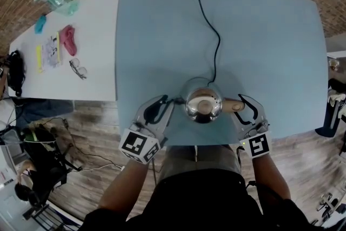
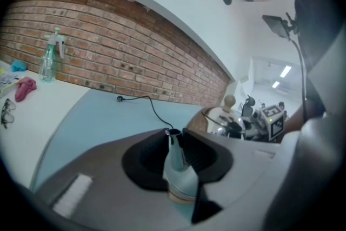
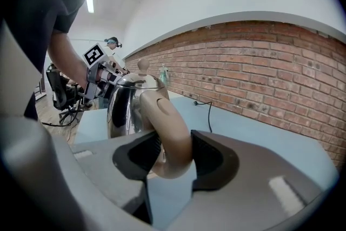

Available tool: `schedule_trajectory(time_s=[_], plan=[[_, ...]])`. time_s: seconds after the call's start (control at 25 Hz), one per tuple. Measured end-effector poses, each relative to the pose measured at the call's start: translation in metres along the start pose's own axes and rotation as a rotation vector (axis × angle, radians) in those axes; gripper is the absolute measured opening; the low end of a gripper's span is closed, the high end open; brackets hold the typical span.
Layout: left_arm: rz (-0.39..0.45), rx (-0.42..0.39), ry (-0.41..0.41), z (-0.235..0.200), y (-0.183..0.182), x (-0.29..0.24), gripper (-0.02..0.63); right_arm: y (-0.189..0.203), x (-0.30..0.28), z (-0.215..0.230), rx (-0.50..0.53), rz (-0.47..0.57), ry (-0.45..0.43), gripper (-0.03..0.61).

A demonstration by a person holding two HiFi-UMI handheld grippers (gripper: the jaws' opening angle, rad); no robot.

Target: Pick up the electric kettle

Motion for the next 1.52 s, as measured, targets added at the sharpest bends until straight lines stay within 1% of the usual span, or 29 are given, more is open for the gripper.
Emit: schedule_trajectory(time_s=[0.04,0.28,0.56,0.96,1.28,1.52], plan=[[0.0,-0.002,0.003,0.001,0.0,0.001,0.086,-0.001,0.001,0.0,-0.004,0.006,0.005,0.172],[0.004,-0.01,0.008,0.003,-0.005,0.003,0.087,-0.006,0.004,0.003,0.052,-0.01,-0.014,0.17],[0.011,-0.03,0.023,0.01,-0.014,0.011,0.089,-0.018,0.012,0.006,0.078,0.007,-0.004,0.167],[0.049,-0.058,0.043,0.024,-0.031,0.021,0.089,-0.037,0.025,0.014,0.098,0.038,0.025,0.166],[0.062,-0.088,0.055,0.03,-0.044,0.02,0.092,-0.046,0.032,0.022,0.122,0.064,0.044,0.163],[0.084,-0.121,0.06,0.042,-0.057,0.025,0.092,-0.056,0.042,0.028,0.127,0.112,0.074,0.163]])
Point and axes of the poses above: the fingertips, and each gripper's own axes: x backward along the fingers, z to its right, y out of its underside, the point moved 10 cm from there along x, backward along the fingers, and after that the axes turned 11 degrees about x, right-handed, at the moved point
